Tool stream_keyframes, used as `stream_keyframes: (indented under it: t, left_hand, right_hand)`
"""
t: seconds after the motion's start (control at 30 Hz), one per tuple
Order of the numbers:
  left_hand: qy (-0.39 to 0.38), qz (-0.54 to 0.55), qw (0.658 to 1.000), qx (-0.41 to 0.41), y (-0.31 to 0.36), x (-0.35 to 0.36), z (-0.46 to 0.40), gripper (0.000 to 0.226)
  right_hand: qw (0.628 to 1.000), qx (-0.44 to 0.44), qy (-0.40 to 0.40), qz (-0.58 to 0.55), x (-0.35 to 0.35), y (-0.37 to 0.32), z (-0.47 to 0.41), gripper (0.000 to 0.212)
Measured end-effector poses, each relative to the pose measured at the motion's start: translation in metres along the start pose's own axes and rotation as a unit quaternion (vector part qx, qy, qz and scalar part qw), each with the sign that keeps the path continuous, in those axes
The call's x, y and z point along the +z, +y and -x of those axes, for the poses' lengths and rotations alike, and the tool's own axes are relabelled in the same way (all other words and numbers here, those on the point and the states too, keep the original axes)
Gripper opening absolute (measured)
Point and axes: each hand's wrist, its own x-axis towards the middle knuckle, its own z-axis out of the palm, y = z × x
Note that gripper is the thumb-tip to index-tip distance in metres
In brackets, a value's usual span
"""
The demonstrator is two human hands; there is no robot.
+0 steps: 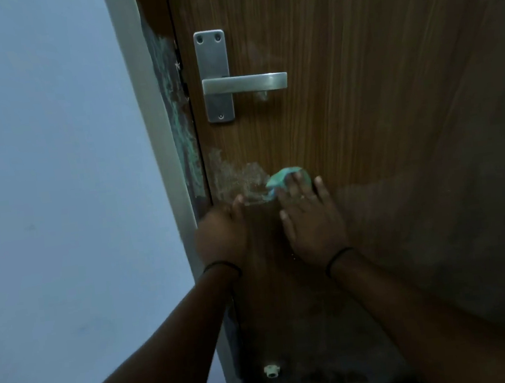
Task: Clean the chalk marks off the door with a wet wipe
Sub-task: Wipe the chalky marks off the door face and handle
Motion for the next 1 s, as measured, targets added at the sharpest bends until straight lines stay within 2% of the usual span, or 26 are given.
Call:
stream_keyframes:
  t: [0.1,0.2,0.27,0.33,0.43,0.53,0.6,0.7,0.77,0.8,0.93,1.0]
  left_hand:
    - [-0.093,-0.004,0.995,-0.047,-0.027,0.021,0.014,0.048]
    - [-0.134,0.019,0.990,-0.049,-0.039,0.030,0.009,0.037]
    - [-0.133,0.032,0.989,-0.053,-0.042,0.034,0.004,0.031]
    - [-0.125,0.059,0.987,-0.080,-0.048,0.037,0.004,0.032]
    - [-0.127,0.121,0.974,-0.146,-0.058,0.037,0.006,0.039]
    - [-0.134,0.162,0.960,-0.186,-0.068,0.037,0.010,0.028]
    - [-0.139,0.168,0.955,-0.202,-0.071,0.042,0.010,0.031]
    - [-0.144,0.184,0.944,-0.231,-0.070,0.045,0.009,0.035]
    - [-0.148,0.185,0.942,-0.238,-0.071,0.047,0.007,0.040]
    - [-0.149,0.185,0.941,-0.240,-0.073,0.047,0.005,0.045]
    - [-0.152,0.187,0.941,-0.238,-0.073,0.050,0.004,0.046]
    - [-0.142,0.194,0.939,-0.245,-0.069,0.051,0.006,0.046]
  right_hand:
    - [0.995,-0.086,-0.033,0.044,0.004,0.014,0.022,0.052]
    - [0.997,-0.044,0.020,0.057,0.003,0.025,0.004,0.051]
    - [0.998,-0.044,0.033,0.043,-0.002,0.006,-0.017,0.051]
    - [0.995,-0.095,0.012,0.026,0.003,-0.011,-0.018,0.051]
    - [0.984,-0.165,-0.022,0.054,-0.002,0.010,0.001,0.050]
    - [0.990,-0.117,0.016,0.071,-0.013,0.027,-0.013,0.052]
    - [0.993,-0.089,0.034,0.071,-0.019,0.009,-0.034,0.054]
    - [0.984,-0.165,-0.024,0.064,-0.009,-0.021,-0.028,0.052]
    - [0.973,-0.206,-0.061,0.080,-0.009,-0.007,-0.009,0.050]
    - [0.972,-0.210,-0.055,0.086,-0.010,0.006,-0.005,0.050]
    - [0.987,-0.125,0.019,0.102,-0.016,0.020,-0.034,0.052]
    - [0.987,-0.128,0.005,0.092,-0.013,-0.004,-0.038,0.053]
